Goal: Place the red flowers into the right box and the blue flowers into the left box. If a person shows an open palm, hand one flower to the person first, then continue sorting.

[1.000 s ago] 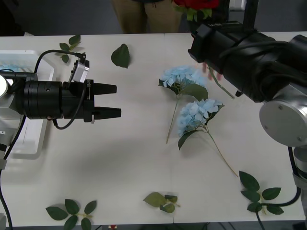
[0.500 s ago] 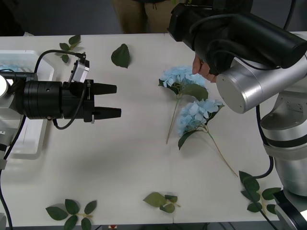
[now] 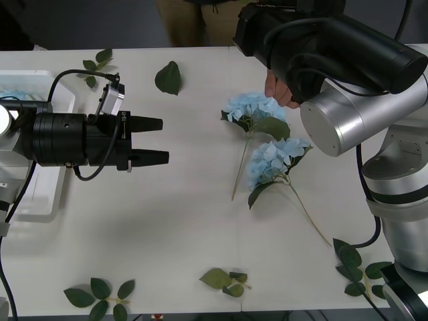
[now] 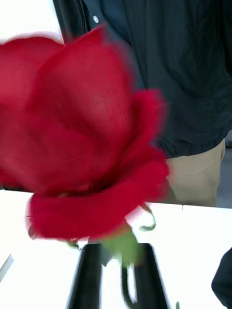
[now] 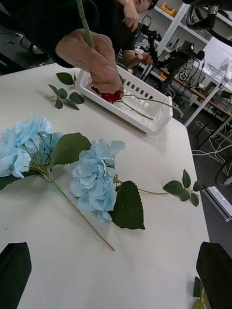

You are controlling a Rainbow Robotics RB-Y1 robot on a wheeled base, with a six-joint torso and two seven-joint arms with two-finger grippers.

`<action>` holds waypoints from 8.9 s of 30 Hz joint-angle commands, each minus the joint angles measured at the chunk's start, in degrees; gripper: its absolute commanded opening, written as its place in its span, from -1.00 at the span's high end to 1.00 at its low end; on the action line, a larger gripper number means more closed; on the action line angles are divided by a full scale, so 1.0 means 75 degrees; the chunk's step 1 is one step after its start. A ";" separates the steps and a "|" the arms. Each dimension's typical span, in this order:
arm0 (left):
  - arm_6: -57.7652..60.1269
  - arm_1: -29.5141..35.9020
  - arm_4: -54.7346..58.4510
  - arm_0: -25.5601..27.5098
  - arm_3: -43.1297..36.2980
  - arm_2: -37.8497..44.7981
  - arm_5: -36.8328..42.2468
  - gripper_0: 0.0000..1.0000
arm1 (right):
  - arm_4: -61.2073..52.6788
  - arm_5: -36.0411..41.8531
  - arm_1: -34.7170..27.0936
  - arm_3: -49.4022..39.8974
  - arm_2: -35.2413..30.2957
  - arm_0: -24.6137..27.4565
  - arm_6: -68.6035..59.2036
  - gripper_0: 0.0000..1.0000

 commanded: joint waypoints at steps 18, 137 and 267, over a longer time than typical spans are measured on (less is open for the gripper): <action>-0.0491 -0.0067 0.0118 -0.0034 -0.0248 -0.0080 -0.0073 -1.00 | -0.2369 -0.0786 -0.2520 -0.1061 -0.0112 0.0560 -0.0585 -0.74; -0.0491 -0.0067 0.0118 -0.0034 -0.0248 -0.0080 -0.0073 -1.00 | 0.0620 0.1159 -0.1324 -0.1506 0.1576 -0.0413 -0.2600 1.00; -0.0491 -0.0067 0.0118 -0.0034 -0.0248 -0.0080 -0.0073 -1.00 | -0.3740 0.1534 -0.2379 0.0404 -0.0686 0.1532 0.1103 1.00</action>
